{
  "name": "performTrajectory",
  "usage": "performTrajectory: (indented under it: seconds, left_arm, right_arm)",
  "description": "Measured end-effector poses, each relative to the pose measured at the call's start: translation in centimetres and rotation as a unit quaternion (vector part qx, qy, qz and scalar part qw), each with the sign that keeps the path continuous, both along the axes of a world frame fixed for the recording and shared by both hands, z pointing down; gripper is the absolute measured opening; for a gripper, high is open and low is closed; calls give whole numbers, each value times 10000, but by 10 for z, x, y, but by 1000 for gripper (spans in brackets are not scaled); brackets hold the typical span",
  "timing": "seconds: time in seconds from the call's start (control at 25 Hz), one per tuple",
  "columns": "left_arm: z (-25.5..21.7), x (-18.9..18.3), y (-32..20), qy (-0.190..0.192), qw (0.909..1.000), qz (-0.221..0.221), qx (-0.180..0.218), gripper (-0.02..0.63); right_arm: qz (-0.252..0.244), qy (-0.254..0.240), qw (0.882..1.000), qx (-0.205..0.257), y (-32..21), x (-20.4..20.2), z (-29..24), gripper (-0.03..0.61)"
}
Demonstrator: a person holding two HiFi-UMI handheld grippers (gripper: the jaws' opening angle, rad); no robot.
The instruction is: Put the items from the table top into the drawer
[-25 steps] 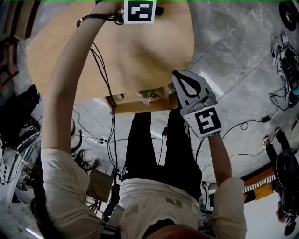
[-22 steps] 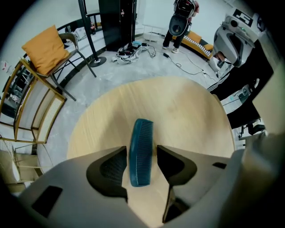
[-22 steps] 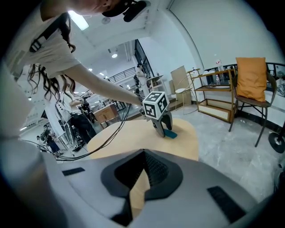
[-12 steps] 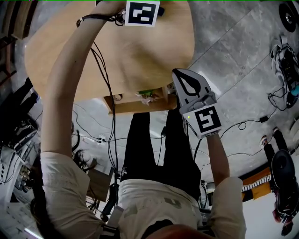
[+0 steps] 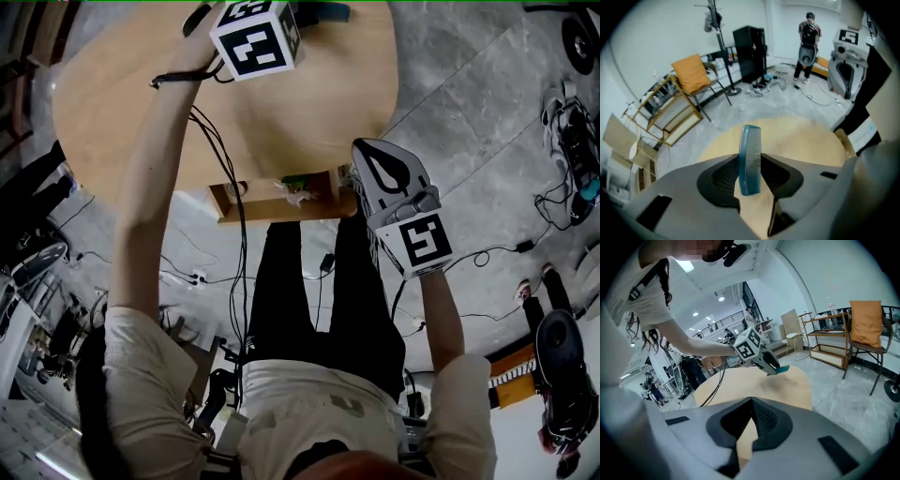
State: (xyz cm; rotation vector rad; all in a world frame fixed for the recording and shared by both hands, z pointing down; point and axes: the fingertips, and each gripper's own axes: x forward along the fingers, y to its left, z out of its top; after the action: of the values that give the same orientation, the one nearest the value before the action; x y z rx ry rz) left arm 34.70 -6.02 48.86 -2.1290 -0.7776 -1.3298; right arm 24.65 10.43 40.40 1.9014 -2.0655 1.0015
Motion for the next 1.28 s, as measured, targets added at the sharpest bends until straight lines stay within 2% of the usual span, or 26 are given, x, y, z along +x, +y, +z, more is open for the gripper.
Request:
performTrajectory:
  seconds: [0.08, 0.12, 0.2, 0.32, 0.4, 0.48, 0.52, 0.6, 0.72, 0.92, 1.12, 1.2, 1.28]
  left_arm:
    - [-41, -3, 6, 772, 9946, -635, -294, 152]
    - [-62, -8, 9, 1121, 9880, -973, -437, 152]
    - [-100, -25, 16, 1699, 9691, -1647, -702, 152]
    - [-152, -62, 25, 2394, 9291, -2604, -1078, 152]
    - [-184, -89, 23, 2829, 8947, -3232, -1223, 152]
    - [-213, -116, 17, 3206, 8626, -3731, -1184, 152]
    - [-225, -130, 14, 3342, 8498, -3910, -1156, 152]
    - [-244, -158, 10, 3504, 8318, -4150, -1144, 152]
    - [-262, -194, 1, 3696, 8139, -4361, -1036, 152]
    - [-268, -238, -12, 3806, 7909, -4718, -839, 152]
    - [-244, -277, -6, 3660, 7758, -5064, -879, 152]
    - [-222, -298, 3, 3463, 7715, -5248, -975, 152]
    - [-193, -318, 13, 3177, 7711, -5420, -1032, 152]
  right_arm:
    - [-32, 30, 10000, 20, 0, -2, -5, 5]
    - [-54, 59, 10000, 53, -2, -3, -10, 5]
    - [-92, 136, 9998, 150, -8, -4, -23, 5]
    - [-104, 231, 9990, 362, -22, -12, -52, 5]
    - [-192, 297, 9979, 546, -33, -17, -73, 5]
    - [-402, 362, 9957, 748, -44, -24, -91, 5]
    - [-500, 387, 9945, 837, -48, -30, -100, 5]
    - [-652, 431, 9922, 975, -54, -48, -118, 5]
    - [-956, 473, 9879, 1122, -64, -78, -133, 5]
    - [-1400, 298, 9828, 1171, -75, -121, -134, 5]
    - [-1739, 145, 9799, 962, -72, -158, -119, 5]
    - [-1875, 47, 9784, 863, -70, -173, -112, 5]
    - [-2011, -10, 9764, 786, -70, -186, -104, 5]
